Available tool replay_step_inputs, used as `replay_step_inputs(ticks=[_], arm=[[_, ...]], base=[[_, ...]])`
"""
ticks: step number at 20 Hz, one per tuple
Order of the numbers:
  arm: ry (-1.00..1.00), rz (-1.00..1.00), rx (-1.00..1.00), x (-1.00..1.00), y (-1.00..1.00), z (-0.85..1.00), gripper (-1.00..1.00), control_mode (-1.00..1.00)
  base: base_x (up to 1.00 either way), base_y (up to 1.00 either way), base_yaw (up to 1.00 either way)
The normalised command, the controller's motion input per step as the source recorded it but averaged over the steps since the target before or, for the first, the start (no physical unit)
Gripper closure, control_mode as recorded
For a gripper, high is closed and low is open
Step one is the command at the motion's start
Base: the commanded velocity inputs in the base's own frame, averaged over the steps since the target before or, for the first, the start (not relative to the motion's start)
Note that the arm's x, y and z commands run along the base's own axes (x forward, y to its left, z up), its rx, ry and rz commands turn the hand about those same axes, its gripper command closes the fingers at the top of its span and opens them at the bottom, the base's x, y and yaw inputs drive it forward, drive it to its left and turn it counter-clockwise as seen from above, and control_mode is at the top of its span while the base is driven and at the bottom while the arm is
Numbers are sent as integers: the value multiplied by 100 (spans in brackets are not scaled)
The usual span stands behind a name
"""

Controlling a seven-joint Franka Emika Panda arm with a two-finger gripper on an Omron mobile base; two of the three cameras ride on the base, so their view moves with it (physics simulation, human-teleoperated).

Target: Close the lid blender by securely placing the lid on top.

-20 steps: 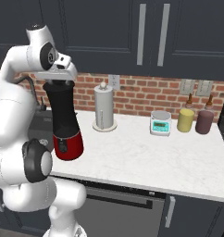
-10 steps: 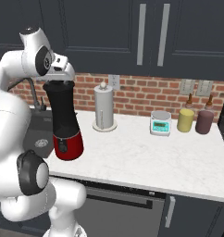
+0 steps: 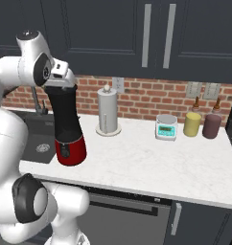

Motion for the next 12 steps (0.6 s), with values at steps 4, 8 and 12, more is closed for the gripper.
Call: replay_step_inputs(ticks=[4, 8, 12], arm=[[0, 4, 6, -43, -19, 20, -100, -100], [-3, 1, 4, -43, -50, 18, -100, -100], [-4, 0, 0, -37, -74, 1, -100, -100]], base=[[0, 0, 0], [0, 0, 0], [0, 0, 0]])
